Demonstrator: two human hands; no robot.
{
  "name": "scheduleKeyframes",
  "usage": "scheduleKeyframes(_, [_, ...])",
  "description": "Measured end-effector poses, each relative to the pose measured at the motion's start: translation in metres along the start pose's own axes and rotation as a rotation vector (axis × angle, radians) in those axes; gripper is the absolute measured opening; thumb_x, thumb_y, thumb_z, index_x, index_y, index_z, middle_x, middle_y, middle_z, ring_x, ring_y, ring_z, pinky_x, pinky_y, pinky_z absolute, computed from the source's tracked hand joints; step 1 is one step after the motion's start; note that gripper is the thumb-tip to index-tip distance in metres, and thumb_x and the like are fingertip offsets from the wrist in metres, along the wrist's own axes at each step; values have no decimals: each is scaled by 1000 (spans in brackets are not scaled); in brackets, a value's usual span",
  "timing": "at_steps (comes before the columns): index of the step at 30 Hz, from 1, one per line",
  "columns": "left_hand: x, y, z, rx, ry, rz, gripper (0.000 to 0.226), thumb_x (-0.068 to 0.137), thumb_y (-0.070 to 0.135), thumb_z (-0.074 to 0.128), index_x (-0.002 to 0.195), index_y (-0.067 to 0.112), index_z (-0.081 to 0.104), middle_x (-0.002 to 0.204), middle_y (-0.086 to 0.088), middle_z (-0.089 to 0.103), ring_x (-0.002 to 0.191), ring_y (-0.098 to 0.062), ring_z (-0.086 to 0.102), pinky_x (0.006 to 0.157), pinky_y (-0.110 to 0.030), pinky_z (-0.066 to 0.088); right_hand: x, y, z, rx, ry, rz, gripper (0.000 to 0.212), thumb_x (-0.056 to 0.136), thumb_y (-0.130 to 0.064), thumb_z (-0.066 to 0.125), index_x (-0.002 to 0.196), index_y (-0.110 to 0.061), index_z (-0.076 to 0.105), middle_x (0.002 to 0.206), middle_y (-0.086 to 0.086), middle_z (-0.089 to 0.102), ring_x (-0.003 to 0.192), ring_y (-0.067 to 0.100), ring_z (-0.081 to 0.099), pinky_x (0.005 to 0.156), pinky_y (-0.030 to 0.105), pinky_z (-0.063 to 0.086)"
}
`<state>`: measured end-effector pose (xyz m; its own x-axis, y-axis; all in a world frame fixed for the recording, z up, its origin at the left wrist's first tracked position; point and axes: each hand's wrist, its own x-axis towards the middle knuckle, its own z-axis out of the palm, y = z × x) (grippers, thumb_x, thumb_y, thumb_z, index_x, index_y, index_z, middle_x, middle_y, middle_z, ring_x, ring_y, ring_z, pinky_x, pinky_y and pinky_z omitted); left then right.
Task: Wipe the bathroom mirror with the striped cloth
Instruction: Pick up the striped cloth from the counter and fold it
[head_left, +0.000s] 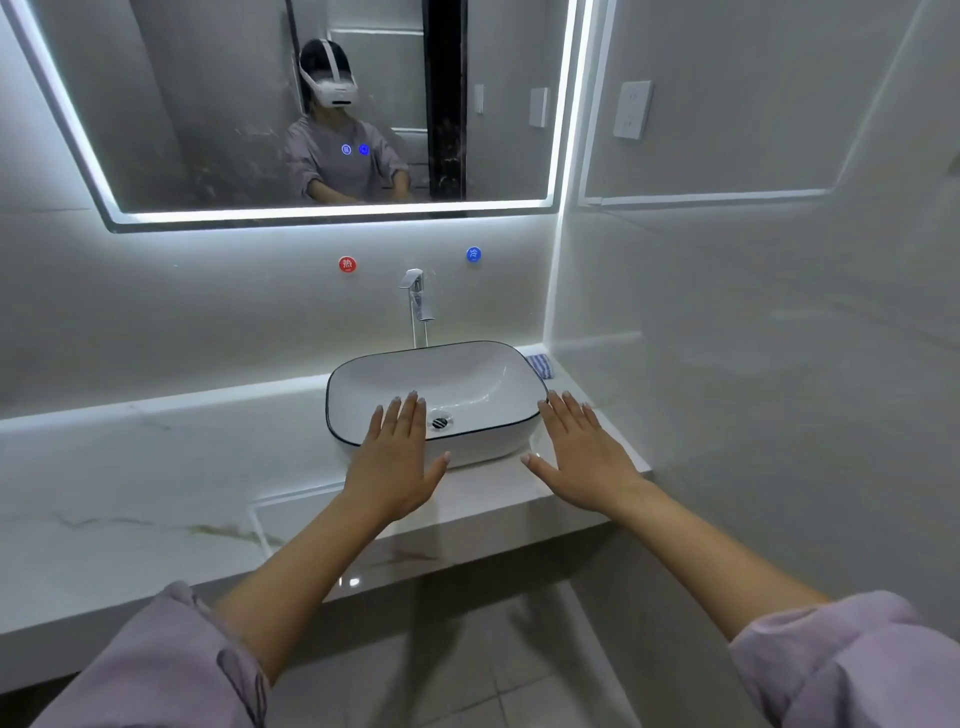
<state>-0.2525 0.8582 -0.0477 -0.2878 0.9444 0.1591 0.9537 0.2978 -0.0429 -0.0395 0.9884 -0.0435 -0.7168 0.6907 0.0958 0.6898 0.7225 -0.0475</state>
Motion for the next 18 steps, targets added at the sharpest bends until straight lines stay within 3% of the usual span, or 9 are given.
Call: scheduleKeyframes(18, [159, -28, 44, -42, -50, -25, 75, 99, 51, 20, 149, 3, -8, 160, -12, -8, 148, -24, -7, 119, -37, -8, 171, 55, 34, 26, -45, -12, 79, 98, -56, 26, 151, -9, -9, 160, 8, -16, 147, 19, -16, 119, 33, -9])
